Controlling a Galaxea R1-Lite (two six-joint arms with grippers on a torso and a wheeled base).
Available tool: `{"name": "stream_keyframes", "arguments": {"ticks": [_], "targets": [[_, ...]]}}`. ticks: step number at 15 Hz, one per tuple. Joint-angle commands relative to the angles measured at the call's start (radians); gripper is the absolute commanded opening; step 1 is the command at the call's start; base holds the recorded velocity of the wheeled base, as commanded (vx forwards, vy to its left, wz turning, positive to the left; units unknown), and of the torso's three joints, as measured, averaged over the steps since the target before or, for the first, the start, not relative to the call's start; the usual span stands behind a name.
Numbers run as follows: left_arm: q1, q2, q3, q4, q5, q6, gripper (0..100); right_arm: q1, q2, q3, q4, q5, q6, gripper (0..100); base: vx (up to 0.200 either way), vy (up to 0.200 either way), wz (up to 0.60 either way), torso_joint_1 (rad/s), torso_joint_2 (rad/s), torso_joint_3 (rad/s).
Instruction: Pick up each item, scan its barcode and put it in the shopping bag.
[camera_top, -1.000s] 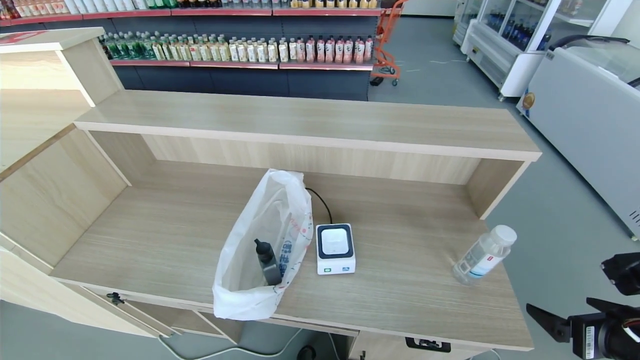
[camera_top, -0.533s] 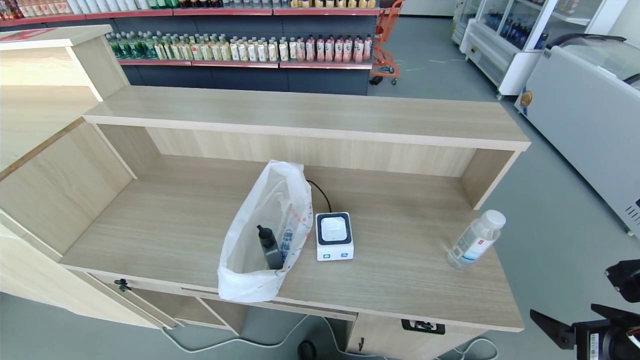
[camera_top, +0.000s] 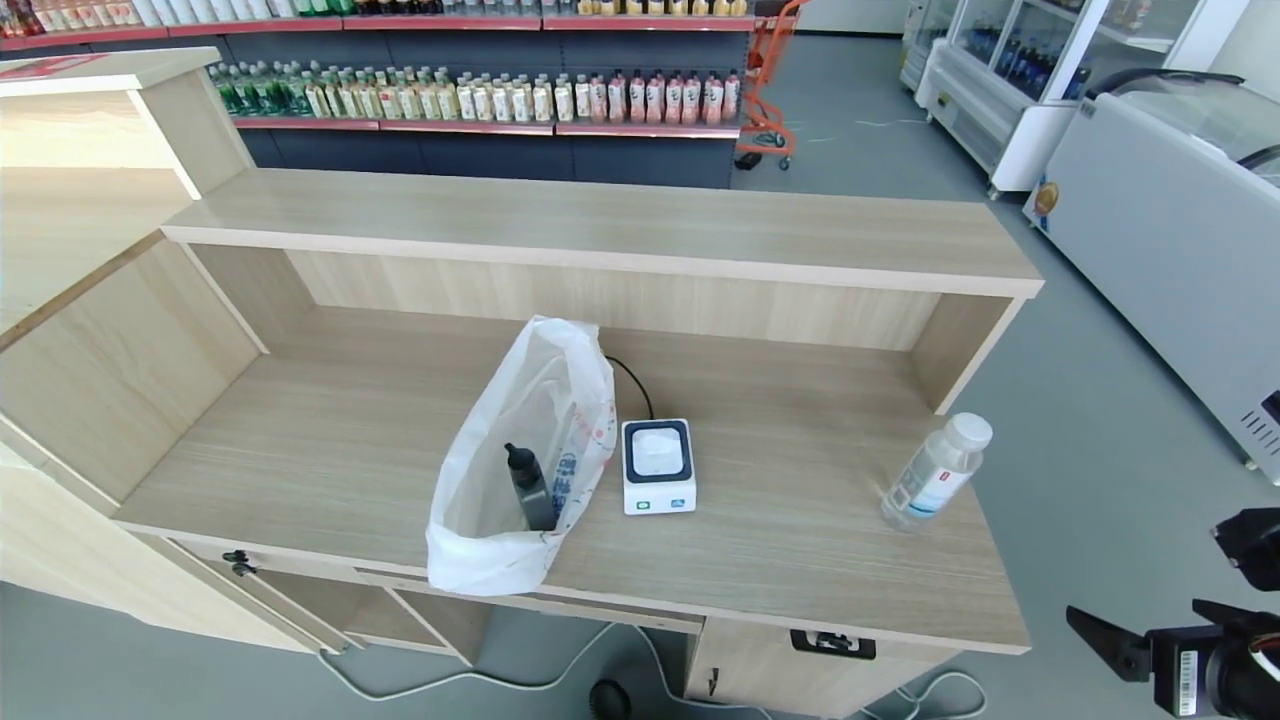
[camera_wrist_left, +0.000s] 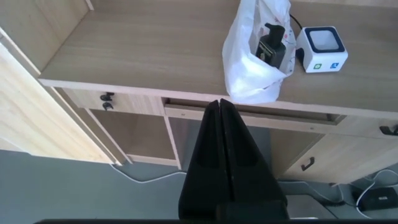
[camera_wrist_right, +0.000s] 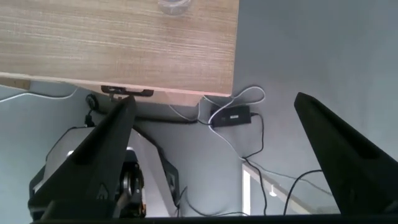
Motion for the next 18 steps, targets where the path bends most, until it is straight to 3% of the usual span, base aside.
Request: {"name": "stream_keyframes", "arguments": {"ticks": [1, 5, 9, 14, 18], "targets": [[0.001, 0.000, 0.000, -0.001, 0.000, 0.000, 0, -0.017, 0.028, -0.011, 0.000, 0.000, 0.001, 100, 0.000, -0.200, 0.00, 0.027, 0.02, -0.002], [0.001, 0.000, 0.000, -0.001, 0.000, 0.000, 0, -0.006, 0.117, -0.083, -0.009, 0.013, 0.087, 100, 0.000, -0.050, 0.00, 0.004, 0.00, -0.003], [0.001, 0.000, 0.000, -0.001, 0.000, 0.000, 0, 0.088, 0.266, -0.135, -0.110, 0.060, 0.181, 100, 0.000, 0.000, 0.00, 0.000, 0.00, 0.000], [0.001, 0.000, 0.000, -0.001, 0.000, 0.000, 0, 0.192, 0.486, -0.126, -0.423, 0.056, 0.173, 100, 0.000, 0.000, 0.00, 0.000, 0.00, 0.000], [0.001, 0.000, 0.000, -0.002, 0.000, 0.000, 0, 0.207, 0.676, -0.034, -0.719, 0.013, 0.152, 100, 0.000, 0.000, 0.00, 0.000, 0.00, 0.000]]}}
